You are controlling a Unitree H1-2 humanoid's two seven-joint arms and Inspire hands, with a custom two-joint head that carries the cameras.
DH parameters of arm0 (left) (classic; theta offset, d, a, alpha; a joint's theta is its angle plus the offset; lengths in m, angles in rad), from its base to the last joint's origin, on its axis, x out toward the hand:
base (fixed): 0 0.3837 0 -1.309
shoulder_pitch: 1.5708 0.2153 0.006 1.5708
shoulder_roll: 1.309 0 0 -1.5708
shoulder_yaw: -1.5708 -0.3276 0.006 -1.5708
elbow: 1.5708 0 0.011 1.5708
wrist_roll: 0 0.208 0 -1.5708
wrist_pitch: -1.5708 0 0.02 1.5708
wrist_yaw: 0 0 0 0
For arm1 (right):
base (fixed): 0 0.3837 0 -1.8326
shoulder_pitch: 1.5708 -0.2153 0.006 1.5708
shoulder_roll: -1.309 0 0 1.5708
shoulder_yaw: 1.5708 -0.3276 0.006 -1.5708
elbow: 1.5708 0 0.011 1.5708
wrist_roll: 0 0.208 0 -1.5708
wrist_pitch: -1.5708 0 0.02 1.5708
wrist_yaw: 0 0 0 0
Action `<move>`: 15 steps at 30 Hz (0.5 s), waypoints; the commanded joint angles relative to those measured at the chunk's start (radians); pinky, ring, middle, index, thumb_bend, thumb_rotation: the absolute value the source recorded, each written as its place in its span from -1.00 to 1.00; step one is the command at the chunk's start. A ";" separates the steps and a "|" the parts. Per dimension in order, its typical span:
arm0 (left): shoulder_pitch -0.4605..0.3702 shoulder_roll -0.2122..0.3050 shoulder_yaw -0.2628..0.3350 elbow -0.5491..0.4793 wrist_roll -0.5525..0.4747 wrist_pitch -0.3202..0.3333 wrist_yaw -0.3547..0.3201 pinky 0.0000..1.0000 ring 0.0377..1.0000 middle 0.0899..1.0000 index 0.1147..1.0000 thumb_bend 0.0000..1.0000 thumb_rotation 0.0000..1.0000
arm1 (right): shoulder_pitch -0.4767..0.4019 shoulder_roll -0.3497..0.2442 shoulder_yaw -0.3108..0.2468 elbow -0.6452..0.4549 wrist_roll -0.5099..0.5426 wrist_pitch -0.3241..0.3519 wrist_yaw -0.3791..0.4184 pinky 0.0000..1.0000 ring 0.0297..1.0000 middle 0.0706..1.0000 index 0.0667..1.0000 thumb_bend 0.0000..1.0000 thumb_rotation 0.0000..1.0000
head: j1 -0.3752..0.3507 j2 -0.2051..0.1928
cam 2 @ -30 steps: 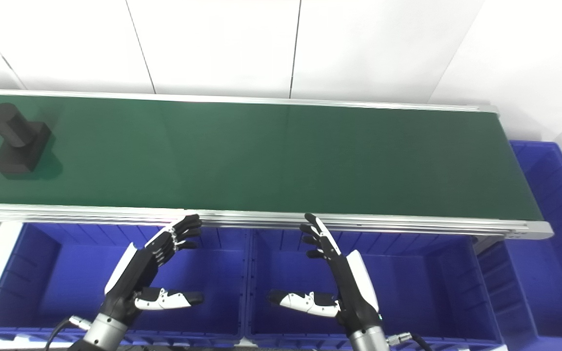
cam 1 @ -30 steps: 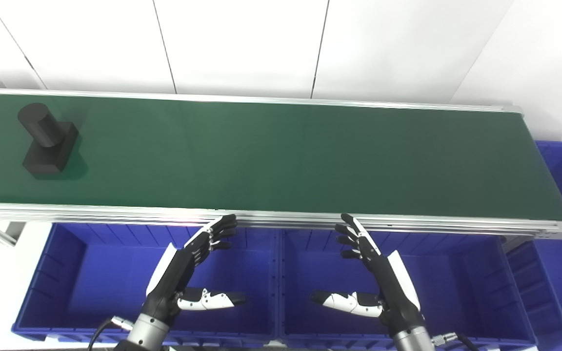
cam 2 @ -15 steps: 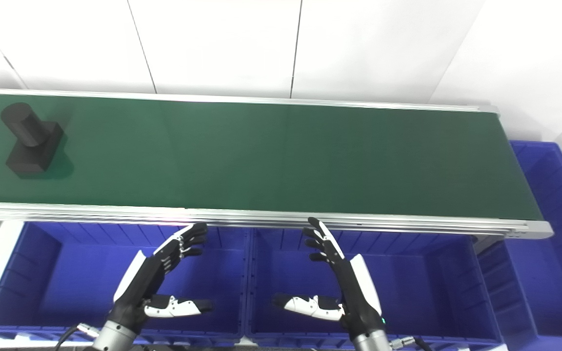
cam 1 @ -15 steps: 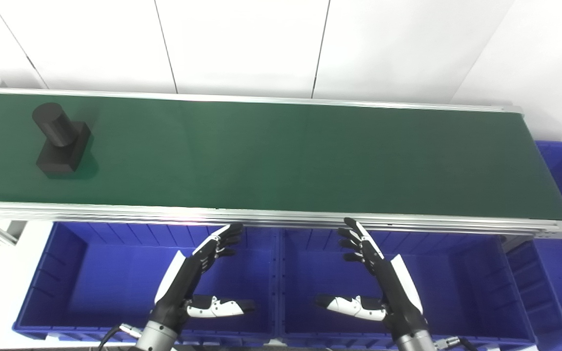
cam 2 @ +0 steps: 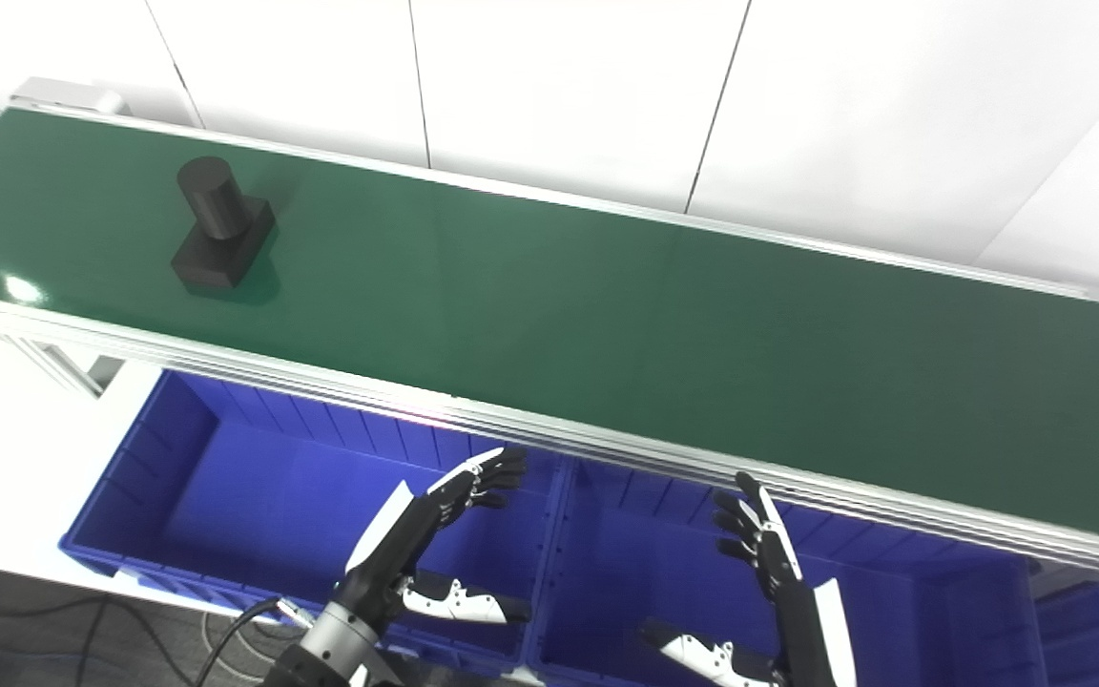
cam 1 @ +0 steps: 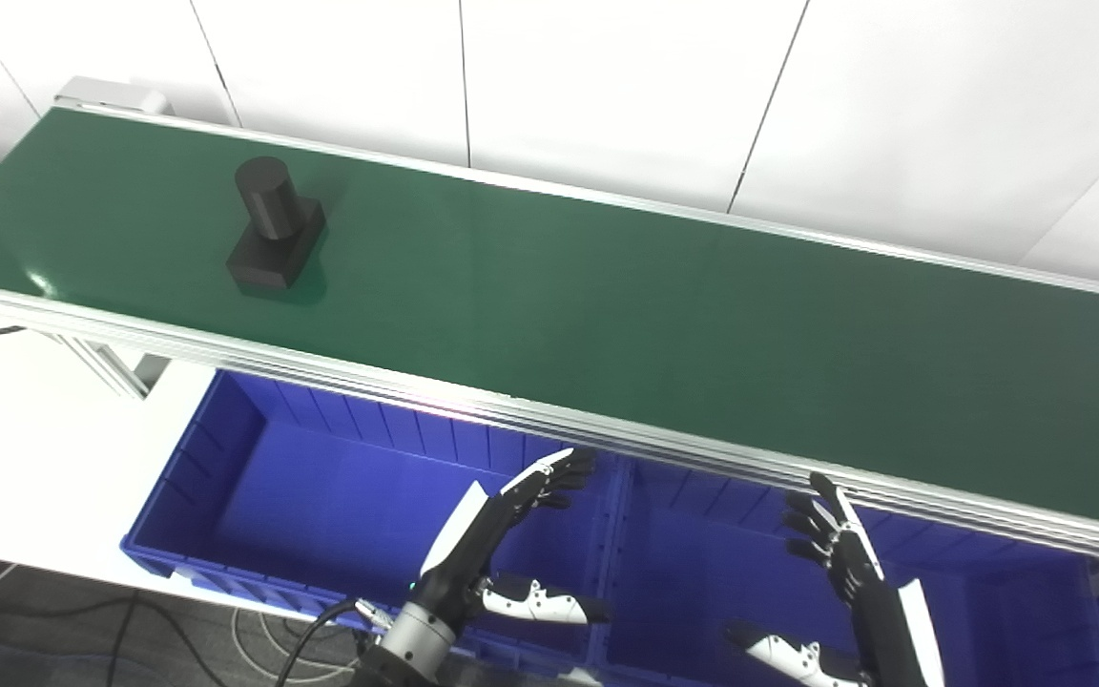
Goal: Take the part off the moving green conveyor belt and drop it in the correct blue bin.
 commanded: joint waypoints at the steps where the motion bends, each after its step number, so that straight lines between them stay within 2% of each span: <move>1: -0.020 0.008 -0.020 -0.003 0.011 -0.041 0.052 0.52 0.64 0.68 0.71 0.60 -0.43 | 0.001 0.003 -0.012 -0.009 0.007 -0.078 -0.010 0.50 0.64 0.69 0.88 0.54 -0.39 | -0.006 -0.004; 12: -0.035 0.041 -0.080 0.016 0.026 -0.041 0.140 0.53 0.65 0.70 0.71 0.59 -0.37 | 0.004 0.013 -0.020 0.006 0.009 -0.117 -0.021 0.43 0.57 0.64 0.82 0.56 -0.46 | -0.038 -0.037; 15: -0.041 0.050 -0.095 0.026 0.019 -0.041 0.155 0.51 0.65 0.70 0.70 0.59 -0.39 | 0.004 0.011 -0.015 0.010 0.009 -0.118 -0.026 0.42 0.58 0.65 0.81 0.56 -0.46 | -0.046 -0.060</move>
